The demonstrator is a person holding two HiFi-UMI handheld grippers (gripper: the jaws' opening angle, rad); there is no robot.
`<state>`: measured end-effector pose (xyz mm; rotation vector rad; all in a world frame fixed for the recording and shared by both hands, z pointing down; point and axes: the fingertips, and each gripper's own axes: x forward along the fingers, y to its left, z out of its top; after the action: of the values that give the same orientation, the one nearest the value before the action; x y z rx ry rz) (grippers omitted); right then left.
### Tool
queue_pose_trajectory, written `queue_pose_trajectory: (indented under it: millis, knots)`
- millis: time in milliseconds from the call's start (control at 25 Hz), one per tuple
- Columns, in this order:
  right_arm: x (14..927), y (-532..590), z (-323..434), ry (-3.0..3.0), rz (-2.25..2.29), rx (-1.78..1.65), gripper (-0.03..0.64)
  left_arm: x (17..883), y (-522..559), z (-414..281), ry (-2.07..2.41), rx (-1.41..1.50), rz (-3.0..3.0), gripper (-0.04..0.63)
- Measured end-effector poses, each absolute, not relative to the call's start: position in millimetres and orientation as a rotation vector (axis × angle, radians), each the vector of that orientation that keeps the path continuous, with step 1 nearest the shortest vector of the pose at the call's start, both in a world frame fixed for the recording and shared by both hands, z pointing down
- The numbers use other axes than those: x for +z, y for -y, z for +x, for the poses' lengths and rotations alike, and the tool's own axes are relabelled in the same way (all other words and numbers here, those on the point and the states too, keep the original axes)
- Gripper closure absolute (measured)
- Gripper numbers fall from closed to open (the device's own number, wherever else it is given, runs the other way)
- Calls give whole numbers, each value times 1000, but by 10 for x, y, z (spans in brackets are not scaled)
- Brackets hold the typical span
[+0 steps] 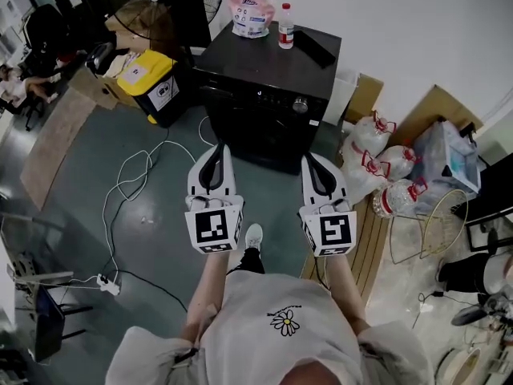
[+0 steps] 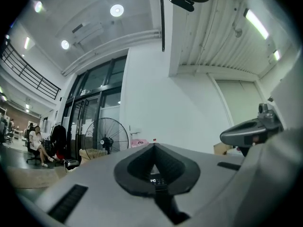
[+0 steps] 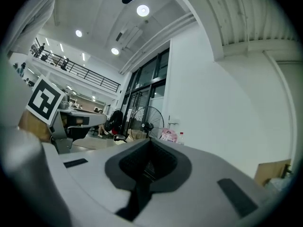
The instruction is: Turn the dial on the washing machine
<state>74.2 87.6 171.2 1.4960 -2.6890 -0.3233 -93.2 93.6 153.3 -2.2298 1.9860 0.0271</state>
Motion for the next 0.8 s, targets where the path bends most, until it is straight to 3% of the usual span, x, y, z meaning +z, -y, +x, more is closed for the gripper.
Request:
queue_pose_trajectory:
  millis: [360,800]
  knots:
    - [1737,340,303,2625,1565,-304,614,1672,321,-1383,-1938,31,-2319,597]
    - [1722,869,67,2593,1563,-352,614,1785,871,-1409,-1897,36,-2384,597]
